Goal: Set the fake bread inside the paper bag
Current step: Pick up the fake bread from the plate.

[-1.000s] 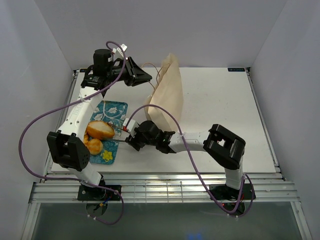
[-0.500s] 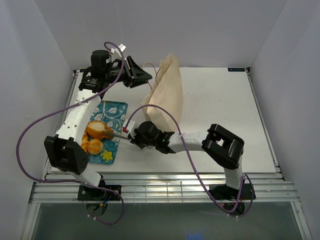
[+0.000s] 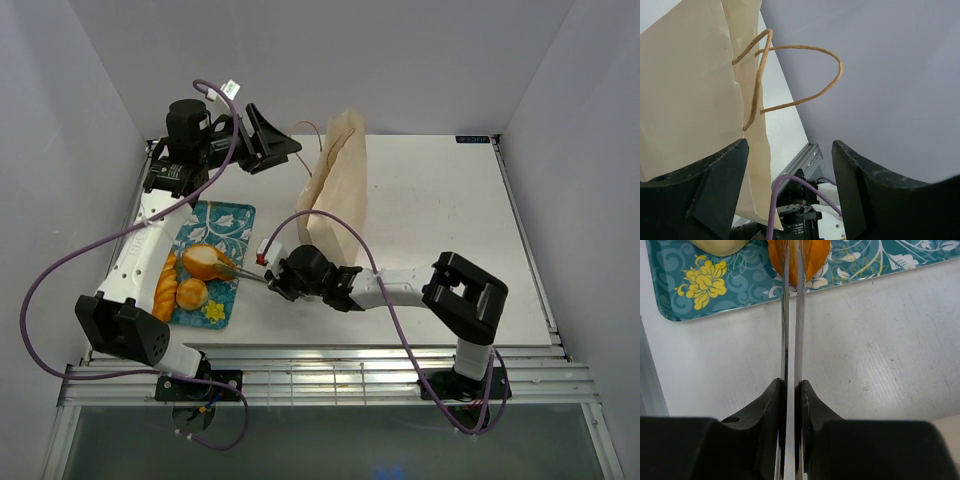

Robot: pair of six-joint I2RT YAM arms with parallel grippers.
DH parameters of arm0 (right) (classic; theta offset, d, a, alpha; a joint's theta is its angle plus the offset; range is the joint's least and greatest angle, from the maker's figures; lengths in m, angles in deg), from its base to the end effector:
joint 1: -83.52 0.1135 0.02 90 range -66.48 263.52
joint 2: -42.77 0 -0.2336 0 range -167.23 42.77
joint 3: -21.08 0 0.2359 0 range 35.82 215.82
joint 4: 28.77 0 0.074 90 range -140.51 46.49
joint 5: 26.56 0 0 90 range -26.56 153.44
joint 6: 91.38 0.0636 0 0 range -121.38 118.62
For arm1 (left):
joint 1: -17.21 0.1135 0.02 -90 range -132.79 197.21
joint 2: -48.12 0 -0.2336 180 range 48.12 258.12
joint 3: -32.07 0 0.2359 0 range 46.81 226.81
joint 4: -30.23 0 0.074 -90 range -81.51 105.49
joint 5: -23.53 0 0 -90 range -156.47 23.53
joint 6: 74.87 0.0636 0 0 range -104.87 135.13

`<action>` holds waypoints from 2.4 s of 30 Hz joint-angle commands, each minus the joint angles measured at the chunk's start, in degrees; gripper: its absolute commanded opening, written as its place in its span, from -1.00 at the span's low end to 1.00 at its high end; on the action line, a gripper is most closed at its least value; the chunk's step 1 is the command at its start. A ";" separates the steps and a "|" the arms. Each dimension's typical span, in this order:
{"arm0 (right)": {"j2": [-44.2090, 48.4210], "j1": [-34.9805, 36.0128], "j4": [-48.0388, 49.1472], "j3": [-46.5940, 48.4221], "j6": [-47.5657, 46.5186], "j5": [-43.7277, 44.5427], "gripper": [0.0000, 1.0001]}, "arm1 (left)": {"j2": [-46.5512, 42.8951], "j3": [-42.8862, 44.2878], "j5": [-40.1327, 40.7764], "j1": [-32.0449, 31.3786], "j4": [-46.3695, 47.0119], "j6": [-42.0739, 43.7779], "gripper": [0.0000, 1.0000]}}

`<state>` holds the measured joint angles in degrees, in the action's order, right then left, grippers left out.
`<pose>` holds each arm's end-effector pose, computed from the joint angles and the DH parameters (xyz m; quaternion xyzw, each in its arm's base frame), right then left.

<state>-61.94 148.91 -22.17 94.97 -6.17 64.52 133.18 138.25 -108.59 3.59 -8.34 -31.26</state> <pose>0.1707 0.3699 0.1621 -0.4785 0.6900 0.2671 0.4728 0.3161 -0.1205 0.3949 -0.0083 0.7818 -0.5270 0.3333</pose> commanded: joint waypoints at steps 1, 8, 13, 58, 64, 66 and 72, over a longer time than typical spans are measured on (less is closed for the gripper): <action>4.77 0.36 4.76 -0.97 1.37 -0.12 -0.85 | -3.40 -0.21 2.05 0.18 1.51 1.57 0.59; 8.72 0.45 5.29 -3.78 1.98 0.15 -0.85 | -6.13 -0.74 6.78 0.09 1.60 1.66 0.96; 11.36 0.62 4.67 -5.10 2.34 0.15 -0.85 | -8.50 -0.74 11.45 0.18 0.72 1.83 0.96; 68.67 3.61 -39.62 -0.02 7.96 18.86 -0.85 | 5.21 13.95 13.66 0.88 -6.41 5.88 0.86; 67.97 3.52 -40.68 6.23 6.82 20.54 -0.85 | 4.15 6.39 7.42 0.80 0.18 2.71 0.75; 67.18 3.61 -41.29 7.99 6.82 22.55 -0.85 | 4.50 5.33 6.19 0.88 1.24 1.66 0.75; 64.99 3.61 -37.35 10.10 5.16 30.55 -0.85 | 5.73 2.96 3.82 0.80 5.37 -0.19 0.74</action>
<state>4.40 152.31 -65.58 102.32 0.84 89.35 139.28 141.79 -101.69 4.15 -7.82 -30.01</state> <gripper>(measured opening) 0.300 0.874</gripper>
